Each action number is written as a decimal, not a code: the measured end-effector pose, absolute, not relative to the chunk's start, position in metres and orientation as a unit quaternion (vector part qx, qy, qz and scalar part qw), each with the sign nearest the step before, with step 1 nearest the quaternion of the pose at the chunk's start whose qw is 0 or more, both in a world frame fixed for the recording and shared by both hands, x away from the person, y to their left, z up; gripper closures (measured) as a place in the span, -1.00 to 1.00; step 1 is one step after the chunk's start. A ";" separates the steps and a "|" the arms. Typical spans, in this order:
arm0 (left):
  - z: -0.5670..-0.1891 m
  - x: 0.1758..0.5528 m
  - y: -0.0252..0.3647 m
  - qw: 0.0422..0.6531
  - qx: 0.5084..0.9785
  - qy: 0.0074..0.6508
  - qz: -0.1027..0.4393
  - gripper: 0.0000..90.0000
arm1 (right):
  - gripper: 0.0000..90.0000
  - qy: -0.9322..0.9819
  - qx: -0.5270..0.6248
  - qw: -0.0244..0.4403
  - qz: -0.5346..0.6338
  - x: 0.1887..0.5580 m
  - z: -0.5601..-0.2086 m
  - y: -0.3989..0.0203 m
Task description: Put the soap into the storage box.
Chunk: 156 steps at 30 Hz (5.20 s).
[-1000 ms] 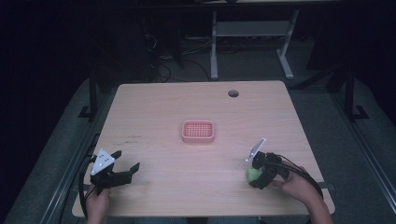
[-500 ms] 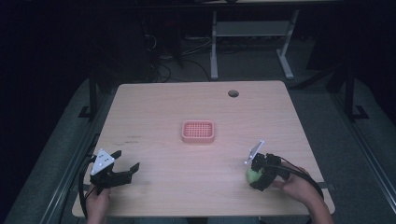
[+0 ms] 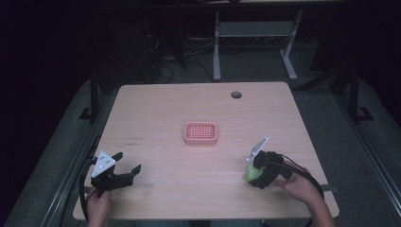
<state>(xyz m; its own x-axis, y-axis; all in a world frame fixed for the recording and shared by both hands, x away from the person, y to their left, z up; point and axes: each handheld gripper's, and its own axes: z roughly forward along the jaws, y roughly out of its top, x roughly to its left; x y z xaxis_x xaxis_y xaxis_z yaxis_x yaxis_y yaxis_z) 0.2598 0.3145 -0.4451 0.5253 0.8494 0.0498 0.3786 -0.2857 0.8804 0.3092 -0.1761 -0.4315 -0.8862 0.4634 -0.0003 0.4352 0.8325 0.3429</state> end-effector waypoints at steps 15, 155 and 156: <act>-0.444 0.260 0.315 0.441 0.753 0.409 0.267 -0.68 | -0.40 0.951 0.222 0.032 0.212 0.332 -0.419 -0.156; -0.443 0.262 0.315 0.448 0.750 0.405 0.268 -0.68 | -0.41 0.959 0.239 -0.012 0.151 0.494 -0.419 -0.012; -0.443 0.262 0.315 0.449 0.750 0.405 0.268 -0.68 | -0.41 0.959 0.240 -0.012 0.151 0.494 -0.419 -0.012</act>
